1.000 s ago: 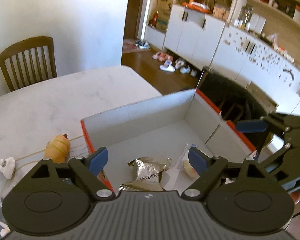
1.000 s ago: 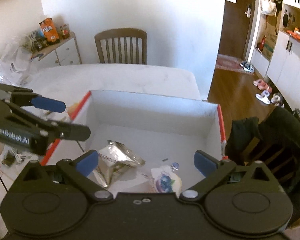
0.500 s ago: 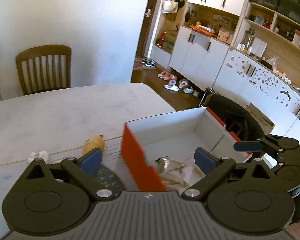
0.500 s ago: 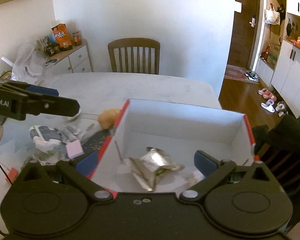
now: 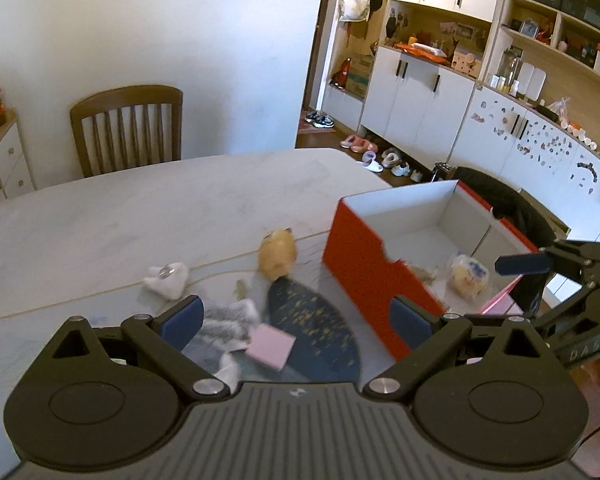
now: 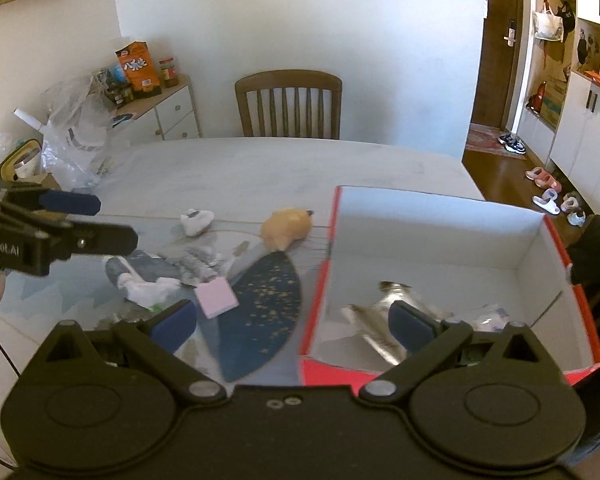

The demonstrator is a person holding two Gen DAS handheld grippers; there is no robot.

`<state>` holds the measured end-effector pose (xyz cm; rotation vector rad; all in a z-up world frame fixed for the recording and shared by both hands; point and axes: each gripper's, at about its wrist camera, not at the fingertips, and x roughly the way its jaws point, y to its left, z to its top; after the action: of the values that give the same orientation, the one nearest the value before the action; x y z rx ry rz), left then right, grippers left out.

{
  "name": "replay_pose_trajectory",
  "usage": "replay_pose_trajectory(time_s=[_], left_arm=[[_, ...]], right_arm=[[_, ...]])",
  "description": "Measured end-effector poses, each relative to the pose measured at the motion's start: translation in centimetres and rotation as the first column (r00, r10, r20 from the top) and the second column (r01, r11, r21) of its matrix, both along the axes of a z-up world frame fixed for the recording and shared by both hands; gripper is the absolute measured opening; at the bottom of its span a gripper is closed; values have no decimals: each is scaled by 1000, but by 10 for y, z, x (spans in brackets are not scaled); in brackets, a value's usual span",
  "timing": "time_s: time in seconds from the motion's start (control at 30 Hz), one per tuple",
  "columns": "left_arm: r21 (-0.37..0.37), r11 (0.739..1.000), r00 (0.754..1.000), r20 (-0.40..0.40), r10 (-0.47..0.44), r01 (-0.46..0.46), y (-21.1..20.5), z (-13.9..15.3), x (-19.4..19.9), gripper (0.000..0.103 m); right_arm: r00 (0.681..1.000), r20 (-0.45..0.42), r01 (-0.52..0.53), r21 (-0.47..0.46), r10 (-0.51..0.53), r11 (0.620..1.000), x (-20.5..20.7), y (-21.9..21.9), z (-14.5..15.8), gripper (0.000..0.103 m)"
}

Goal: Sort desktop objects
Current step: 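Withdraw both tools from the shoebox back over the table, then grasp the pink binder clip with the left tool while the right tool grasps the dark tea bag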

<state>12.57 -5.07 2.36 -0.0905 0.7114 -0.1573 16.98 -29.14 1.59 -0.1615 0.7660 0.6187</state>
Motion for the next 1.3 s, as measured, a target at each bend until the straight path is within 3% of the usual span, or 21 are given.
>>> replay_pose_trajectory(time_s=[0.3,0.63,0.9,1.3], left_arm=[[-28,998,998,-15,63,-63,49,-14,-28,100],[21,997,996,-55,73,-72,90,-38,-47,100],[15,1000,996,-88,-7,8,98,-60,-68,100],[99,985,986,-104,-134,144,91,-93,-97,100]], right_arm=[[1000,1,4,-1,-4,1000,-23,33,-5,102],[1000,-7,19,-12,-19,1000,-38,59,-16,102],[1000,-24,10,-13,-10,1000,-41,82,-26,102],[997,-62,-48,-35,45,998,-58,122,-52,102]])
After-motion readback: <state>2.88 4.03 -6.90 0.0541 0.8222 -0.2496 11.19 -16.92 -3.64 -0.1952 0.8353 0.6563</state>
